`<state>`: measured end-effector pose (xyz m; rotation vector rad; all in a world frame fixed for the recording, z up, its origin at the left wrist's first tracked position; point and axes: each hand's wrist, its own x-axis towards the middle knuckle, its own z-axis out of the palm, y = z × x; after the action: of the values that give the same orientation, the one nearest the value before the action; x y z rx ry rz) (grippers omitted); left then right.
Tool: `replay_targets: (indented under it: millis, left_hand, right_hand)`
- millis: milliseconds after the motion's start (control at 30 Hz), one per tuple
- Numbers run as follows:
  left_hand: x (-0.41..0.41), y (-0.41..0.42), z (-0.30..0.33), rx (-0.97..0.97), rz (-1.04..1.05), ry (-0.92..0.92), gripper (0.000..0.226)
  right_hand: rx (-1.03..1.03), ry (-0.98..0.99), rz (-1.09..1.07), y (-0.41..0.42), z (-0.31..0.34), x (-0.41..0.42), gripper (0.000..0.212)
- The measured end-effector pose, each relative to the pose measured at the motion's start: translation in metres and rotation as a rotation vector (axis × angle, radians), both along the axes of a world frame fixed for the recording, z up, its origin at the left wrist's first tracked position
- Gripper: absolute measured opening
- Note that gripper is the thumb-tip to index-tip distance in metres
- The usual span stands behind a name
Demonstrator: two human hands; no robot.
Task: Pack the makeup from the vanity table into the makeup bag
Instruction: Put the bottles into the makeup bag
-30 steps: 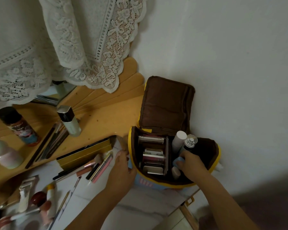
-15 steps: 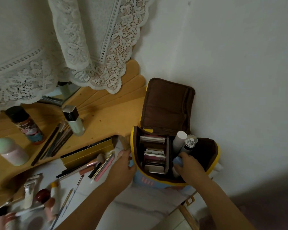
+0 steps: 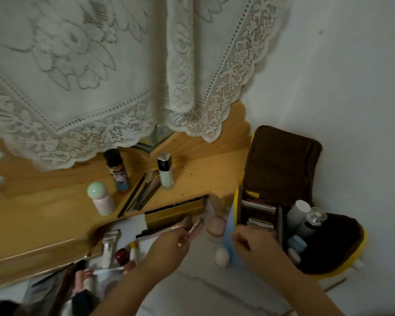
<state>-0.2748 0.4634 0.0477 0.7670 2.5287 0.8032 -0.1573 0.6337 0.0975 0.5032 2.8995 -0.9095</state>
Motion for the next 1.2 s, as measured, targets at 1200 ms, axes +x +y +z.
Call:
replay_targets:
  millis: [1200]
  left_hand:
    - [-0.041,-0.037,-0.009,-0.056,-0.012,0.037,0.025]
  right_hand:
    - [-0.200,0.371,-0.095,-0.027,0.054,-0.119,0.050]
